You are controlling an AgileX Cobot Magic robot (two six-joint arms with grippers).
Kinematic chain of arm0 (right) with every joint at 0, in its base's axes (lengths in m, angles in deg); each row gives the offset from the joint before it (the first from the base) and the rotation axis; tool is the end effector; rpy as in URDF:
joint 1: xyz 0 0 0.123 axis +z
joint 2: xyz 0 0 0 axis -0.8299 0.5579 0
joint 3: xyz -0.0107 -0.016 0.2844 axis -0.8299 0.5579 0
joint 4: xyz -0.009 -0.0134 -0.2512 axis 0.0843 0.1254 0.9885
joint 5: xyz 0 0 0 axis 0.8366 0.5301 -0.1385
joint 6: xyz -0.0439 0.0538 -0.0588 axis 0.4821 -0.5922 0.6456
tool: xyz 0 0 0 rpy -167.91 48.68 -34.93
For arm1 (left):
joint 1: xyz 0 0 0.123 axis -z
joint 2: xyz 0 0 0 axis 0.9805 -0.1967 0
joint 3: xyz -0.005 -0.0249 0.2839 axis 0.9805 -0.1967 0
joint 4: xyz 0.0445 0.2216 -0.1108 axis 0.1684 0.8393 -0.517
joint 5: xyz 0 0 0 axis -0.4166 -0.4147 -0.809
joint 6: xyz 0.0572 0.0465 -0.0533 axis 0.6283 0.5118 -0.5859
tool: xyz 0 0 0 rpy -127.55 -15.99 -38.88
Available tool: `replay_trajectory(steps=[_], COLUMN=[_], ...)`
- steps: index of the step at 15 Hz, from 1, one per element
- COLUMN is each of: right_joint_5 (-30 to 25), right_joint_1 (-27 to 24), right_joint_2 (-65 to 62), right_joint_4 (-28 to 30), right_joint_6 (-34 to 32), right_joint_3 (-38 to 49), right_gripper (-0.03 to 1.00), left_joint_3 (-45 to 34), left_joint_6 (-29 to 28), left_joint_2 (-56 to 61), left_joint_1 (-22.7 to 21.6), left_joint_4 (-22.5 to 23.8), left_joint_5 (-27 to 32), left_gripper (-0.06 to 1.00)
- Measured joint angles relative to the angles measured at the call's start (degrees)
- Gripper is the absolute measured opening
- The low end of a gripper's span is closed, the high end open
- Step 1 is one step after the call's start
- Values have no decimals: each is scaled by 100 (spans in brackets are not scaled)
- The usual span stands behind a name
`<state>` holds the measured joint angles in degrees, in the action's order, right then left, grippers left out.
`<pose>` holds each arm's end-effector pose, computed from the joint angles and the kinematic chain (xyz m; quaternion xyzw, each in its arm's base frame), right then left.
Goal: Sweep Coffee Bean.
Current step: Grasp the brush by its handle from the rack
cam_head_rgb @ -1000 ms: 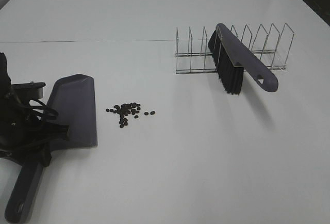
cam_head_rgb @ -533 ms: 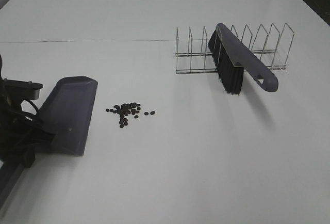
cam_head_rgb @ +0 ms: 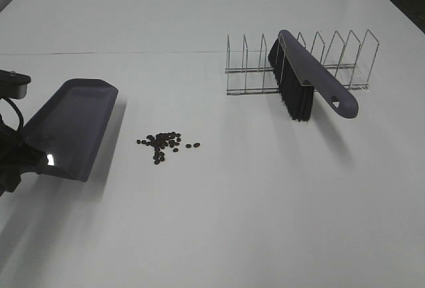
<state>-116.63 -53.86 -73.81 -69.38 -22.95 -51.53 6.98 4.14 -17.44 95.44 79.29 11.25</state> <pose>0.0080 0.0044 0.2610 -0.0013 0.8954 0.0417 0.4434 0.2611 -0.0691 0.1612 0.0886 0.9940 0.0421 0.0479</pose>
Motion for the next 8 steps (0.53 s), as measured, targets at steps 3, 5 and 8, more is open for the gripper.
replay_trajectory(steps=[3, 5, 8], right_joint_5=[-6, -29, -327], right_joint_1=[0, 0, 0], right_joint_2=[0, 0, 504], right_joint_4=[0, 0, 40], right_joint_6=[-510, -573, -590], right_joint_3=[-447, -693, -1169], right_gripper=[76, 76, 76], left_joint_3=[-350, -458, -493], left_joint_6=[241, 275, 275], left_joint_2=[29, 29, 29], left_joint_1=[0, 0, 0], left_joint_4=[-6, -23, -34], left_joint_5=[-166, -304, -716], left_gripper=[34, 34, 34])
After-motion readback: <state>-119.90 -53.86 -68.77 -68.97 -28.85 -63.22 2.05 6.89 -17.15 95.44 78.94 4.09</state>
